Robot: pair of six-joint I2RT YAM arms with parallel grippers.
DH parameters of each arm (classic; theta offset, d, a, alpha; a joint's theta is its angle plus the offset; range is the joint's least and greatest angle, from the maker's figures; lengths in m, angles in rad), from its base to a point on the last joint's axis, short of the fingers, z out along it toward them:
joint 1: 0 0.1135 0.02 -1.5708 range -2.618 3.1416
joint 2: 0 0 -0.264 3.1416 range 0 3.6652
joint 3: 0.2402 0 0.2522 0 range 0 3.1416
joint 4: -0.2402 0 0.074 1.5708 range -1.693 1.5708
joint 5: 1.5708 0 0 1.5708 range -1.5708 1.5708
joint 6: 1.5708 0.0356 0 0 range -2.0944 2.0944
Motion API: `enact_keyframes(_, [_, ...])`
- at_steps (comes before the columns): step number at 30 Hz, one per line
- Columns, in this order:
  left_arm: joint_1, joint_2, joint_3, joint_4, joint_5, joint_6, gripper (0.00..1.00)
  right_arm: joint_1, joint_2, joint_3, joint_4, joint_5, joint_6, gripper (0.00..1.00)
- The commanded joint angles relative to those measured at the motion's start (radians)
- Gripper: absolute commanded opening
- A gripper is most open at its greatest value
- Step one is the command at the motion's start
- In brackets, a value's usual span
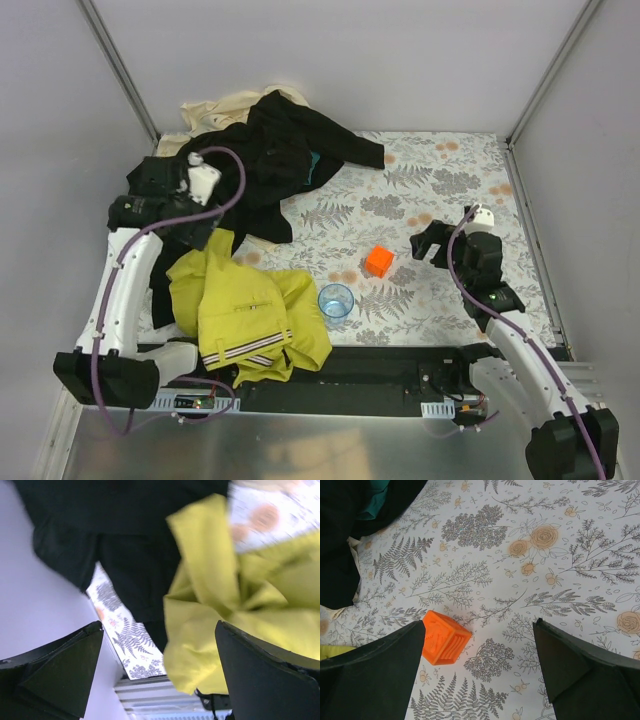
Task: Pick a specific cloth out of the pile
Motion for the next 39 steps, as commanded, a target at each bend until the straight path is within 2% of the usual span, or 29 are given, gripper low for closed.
enact_keyframes(1, [0.196, 0.056, 0.043, 0.162, -0.030, -0.138, 0.99, -0.001, 0.026, 0.029, 0.067, -0.011, -0.008, 0.99])
enact_keyframes(6, [0.349, 0.070, -0.059, 0.374, -0.041, -0.276, 0.99, -0.001, 0.033, 0.022, 0.074, -0.012, -0.019, 0.99])
enact_keyframes(10, [0.415, 0.055, -0.080, 0.379, 0.037, -0.273, 0.99, 0.001, 0.018, 0.007, 0.075, -0.006, -0.051, 0.99])
enact_keyframes(13, [0.425, 0.049, -0.083, 0.343, 0.089, -0.230, 0.99, -0.001, 0.015, -0.004, 0.087, -0.001, -0.065, 0.99])
enact_keyframes(16, [0.435, 0.050, -0.105, 0.342, 0.062, -0.256, 0.99, -0.001, 0.023, -0.007, 0.100, -0.004, -0.070, 0.99])
enact_keyframes(24, [0.449, 0.043, -0.292, 0.571, -0.010, -0.528, 0.99, -0.001, 0.046, -0.017, 0.121, -0.011, -0.070, 0.99])
enact_keyframes(27, [0.451, 0.052, -0.345, 0.614, -0.033, -0.585, 0.99, -0.001, 0.047, -0.021, 0.130, 0.034, -0.070, 0.99])
enact_keyframes(33, [0.449, 0.038, -0.430, 0.668, -0.095, -0.599, 0.99, -0.001, 0.052, -0.030, 0.129, 0.101, -0.071, 0.99])
enact_keyframes(39, [0.449, 0.033, -0.488, 0.671, -0.084, -0.611, 0.99, -0.001, 0.058, -0.032, 0.129, 0.104, -0.074, 0.99])
